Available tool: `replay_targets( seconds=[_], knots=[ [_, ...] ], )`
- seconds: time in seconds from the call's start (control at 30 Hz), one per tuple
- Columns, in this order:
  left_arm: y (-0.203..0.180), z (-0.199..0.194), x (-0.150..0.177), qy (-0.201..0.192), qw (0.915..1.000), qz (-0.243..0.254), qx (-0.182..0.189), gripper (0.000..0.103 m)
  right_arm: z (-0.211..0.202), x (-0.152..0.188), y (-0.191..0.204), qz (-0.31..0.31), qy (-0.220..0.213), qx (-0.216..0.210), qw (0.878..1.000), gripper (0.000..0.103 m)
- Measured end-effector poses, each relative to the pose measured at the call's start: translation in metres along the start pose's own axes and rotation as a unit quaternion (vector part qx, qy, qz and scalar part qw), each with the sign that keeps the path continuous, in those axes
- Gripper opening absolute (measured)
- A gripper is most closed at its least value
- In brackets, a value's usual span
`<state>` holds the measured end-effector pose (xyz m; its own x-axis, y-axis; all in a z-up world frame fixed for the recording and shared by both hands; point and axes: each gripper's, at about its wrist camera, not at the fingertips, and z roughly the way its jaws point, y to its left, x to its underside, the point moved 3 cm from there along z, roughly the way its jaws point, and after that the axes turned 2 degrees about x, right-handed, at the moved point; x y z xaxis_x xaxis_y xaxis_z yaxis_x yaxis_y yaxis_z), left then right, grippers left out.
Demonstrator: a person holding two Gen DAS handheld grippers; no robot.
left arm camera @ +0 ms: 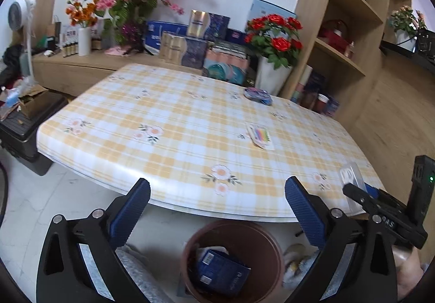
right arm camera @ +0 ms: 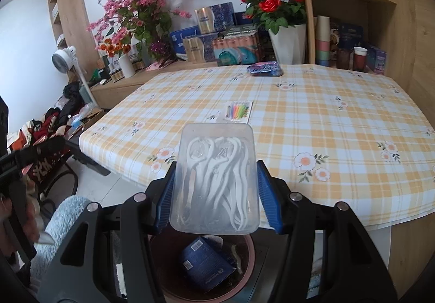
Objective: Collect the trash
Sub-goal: 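Open both grippers over the bin to drop the bag and box, then move both grippers back over the table toward the candle card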
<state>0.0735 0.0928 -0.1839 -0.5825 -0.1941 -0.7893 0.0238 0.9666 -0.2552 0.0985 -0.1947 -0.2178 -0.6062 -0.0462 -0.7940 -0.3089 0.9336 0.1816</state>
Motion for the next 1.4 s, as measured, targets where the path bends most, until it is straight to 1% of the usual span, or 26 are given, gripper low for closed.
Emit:
replay_targets(
  seconds=[0.2,0.3,0.4,0.47,0.53,0.67,0.87,0.93,1.0,1.17,1.23,1.3,1.4],
  knots=[
    [0.019,-0.005,-0.001,-0.018,0.9983,-0.017,-0.053,0.097,0.005,0.007,0.01,-0.009,0.017,-0.007,1.0,0.057],
    [0.026,-0.005,0.0,-0.018,0.9977,-0.024,-0.061,0.097,0.008,0.01,0.013,-0.012,0.025,-0.008,1.0,0.057],
    [0.028,-0.005,0.002,-0.017,0.9975,-0.019,-0.067,0.097,0.009,0.011,0.015,-0.013,0.028,-0.005,1.0,0.058],
    [0.027,-0.005,0.003,-0.016,0.9974,-0.016,-0.069,0.097,0.01,0.011,0.015,-0.012,0.028,-0.005,1.0,0.062],
    [0.027,-0.004,0.005,-0.015,0.9973,-0.013,-0.07,0.097,0.009,0.012,0.015,-0.01,0.024,-0.002,1.0,0.07],
    [0.028,0.002,0.009,-0.002,0.997,-0.014,-0.076,0.097,0.011,0.01,0.01,-0.002,0.024,0.003,1.0,0.073],
    [0.029,0.009,0.012,0.007,0.9967,-0.02,-0.078,0.097,0.012,0.01,0.002,0.005,0.023,0.018,1.0,0.091],
    [0.028,0.012,0.011,0.009,0.9969,-0.014,-0.077,0.097,0.014,0.009,-0.002,0.005,0.022,0.03,0.999,0.095],
    [0.025,0.016,0.008,0.009,0.9969,-0.007,-0.077,0.097,0.018,0.007,-0.009,0.006,0.026,0.047,0.999,0.097],
    [0.012,0.036,-0.005,0.023,0.9981,0.0,-0.057,0.097,0.022,-0.003,-0.029,0.012,0.026,0.086,0.996,0.097],
    [0.002,0.046,-0.012,0.025,0.9985,0.004,-0.049,0.097,0.022,-0.008,-0.037,0.014,0.024,0.095,0.995,0.097],
    [-0.011,0.056,-0.018,0.03,0.9989,0.012,-0.033,0.097,0.021,-0.013,-0.045,0.016,0.018,0.103,0.994,0.097],
    [-0.035,0.068,-0.025,0.041,0.9988,0.027,0.006,0.097,0.018,-0.022,-0.059,0.031,0.01,0.104,0.994,0.097]
  ],
)
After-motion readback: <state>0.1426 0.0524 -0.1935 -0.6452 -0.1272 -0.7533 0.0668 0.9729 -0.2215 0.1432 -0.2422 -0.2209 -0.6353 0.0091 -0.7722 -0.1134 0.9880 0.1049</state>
